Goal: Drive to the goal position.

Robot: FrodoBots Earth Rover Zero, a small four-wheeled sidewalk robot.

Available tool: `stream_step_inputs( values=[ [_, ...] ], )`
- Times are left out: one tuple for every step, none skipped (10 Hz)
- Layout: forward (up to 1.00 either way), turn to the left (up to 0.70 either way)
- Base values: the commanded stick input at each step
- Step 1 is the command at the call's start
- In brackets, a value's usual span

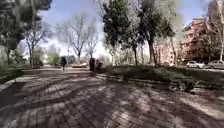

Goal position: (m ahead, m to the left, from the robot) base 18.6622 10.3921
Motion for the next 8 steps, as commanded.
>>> stream_step_inputs(
  values=[
    [0.00,0.70],
    [0.00,0.70],
    [0.00,0.70],
    [0.00,0.70],
    [0.00,0.70],
    [0.00,0.23],
    [0.00,0.00],
    [0.00,0.00]
  ],
)
